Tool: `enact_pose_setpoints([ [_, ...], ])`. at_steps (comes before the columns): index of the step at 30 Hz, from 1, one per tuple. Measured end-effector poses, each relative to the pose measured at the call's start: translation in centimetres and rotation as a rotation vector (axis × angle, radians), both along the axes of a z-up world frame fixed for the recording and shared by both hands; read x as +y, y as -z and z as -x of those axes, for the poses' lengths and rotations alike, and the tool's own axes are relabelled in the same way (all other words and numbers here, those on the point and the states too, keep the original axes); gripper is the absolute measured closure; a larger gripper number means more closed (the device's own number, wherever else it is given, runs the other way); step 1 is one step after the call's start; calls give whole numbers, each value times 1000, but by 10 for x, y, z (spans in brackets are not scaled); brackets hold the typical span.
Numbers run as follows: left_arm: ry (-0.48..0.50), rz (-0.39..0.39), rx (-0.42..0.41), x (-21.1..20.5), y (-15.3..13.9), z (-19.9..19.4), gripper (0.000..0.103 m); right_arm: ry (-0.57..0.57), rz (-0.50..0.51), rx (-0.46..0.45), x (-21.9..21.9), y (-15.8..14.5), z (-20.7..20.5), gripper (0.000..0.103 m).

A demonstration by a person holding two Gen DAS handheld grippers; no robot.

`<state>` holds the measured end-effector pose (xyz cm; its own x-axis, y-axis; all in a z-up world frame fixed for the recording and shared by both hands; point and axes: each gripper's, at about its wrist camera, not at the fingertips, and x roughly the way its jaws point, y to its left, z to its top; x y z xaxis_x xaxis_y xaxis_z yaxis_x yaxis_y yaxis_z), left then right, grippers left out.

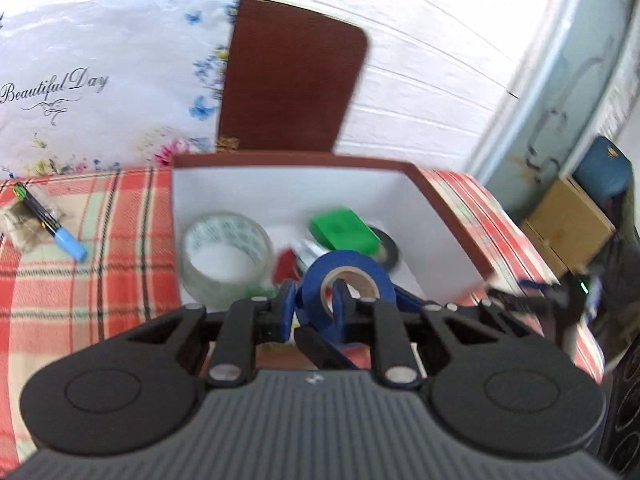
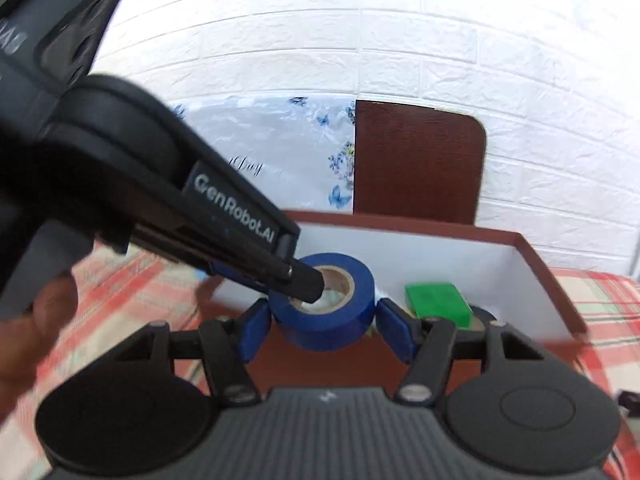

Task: Organize objects
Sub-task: 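Carry the blue tape roll into the brown box and release it, then move the left gripper to the green-and-blue marker and grasp it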

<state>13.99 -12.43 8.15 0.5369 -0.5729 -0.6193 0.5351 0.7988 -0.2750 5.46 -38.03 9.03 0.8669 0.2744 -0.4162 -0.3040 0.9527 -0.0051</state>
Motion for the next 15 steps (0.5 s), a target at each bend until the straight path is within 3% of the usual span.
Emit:
enact_pose_setpoints([
  [3,-28,-23,24,-3,9,-25,81,5,-11,39,8,8,-33,43],
  [6,-75,-80,16,-2,18,-33,81,35,-11,44,12,19,-45,30],
  [15,-113,-100,-50,28,13,9,79,93,-90,-4,-11,10,3,29],
])
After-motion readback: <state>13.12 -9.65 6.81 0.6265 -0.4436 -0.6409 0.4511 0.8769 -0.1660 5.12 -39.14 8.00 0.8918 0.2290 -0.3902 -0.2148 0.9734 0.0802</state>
